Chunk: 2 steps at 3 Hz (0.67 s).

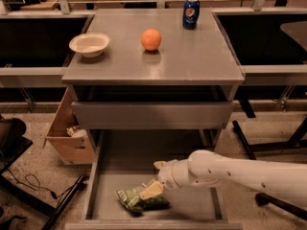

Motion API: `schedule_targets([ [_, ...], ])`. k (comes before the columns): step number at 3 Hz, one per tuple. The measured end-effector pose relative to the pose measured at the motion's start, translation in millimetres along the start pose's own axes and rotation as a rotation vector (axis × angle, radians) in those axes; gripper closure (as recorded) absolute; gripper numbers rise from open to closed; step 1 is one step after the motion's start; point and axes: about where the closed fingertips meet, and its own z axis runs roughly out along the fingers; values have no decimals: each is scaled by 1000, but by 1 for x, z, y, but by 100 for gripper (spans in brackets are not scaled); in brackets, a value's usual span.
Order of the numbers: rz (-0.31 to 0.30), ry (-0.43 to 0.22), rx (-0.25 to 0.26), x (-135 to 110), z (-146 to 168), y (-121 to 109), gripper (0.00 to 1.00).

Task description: Place green jalapeno chip bag into middle drawer

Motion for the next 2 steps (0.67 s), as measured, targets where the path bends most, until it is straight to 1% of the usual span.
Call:
schedule_targets([
  [1,0,0,0,0,0,0,0],
  [2,-41,-27,1,-10,-13,15,0],
])
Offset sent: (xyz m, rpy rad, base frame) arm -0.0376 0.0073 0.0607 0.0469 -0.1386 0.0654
